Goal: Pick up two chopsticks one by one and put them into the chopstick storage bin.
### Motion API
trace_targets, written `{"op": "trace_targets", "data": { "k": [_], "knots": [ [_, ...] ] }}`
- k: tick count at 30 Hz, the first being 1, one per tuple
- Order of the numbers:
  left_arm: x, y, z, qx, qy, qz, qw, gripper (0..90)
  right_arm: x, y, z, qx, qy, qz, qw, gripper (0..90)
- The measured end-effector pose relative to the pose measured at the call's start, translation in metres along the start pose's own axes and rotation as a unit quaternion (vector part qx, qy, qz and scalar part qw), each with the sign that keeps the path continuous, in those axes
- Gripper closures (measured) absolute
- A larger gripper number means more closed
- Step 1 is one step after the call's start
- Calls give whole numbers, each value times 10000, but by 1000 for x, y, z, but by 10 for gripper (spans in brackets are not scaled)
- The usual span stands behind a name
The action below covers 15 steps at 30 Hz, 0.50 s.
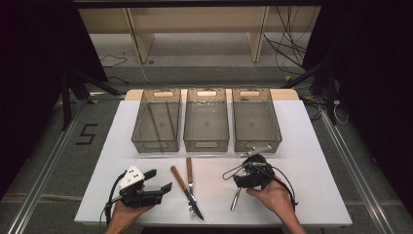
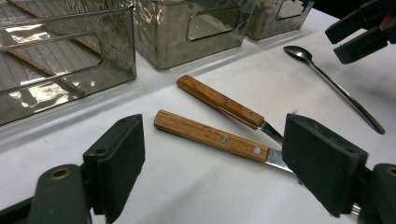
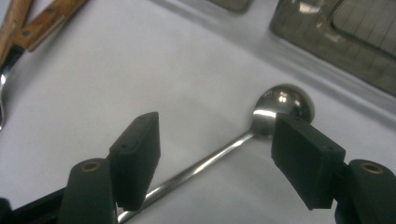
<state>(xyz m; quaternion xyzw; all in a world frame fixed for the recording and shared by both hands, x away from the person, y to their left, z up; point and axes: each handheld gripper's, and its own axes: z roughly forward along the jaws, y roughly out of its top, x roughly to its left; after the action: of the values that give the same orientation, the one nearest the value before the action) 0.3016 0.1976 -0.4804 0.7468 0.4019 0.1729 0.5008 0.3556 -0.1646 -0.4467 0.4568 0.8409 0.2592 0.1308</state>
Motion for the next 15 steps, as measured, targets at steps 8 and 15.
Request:
{"op": "trace_targets", "data": {
  "k": [8,15],
  "knots": [
    [0,0,0,10,0,9,10000,212,12,-14,8,-29,-118,181,9998,332],
    [0,0,0,-4,4,2,10000,212,16,-19,17,63,-333,162,9993,333]
  ]
}}
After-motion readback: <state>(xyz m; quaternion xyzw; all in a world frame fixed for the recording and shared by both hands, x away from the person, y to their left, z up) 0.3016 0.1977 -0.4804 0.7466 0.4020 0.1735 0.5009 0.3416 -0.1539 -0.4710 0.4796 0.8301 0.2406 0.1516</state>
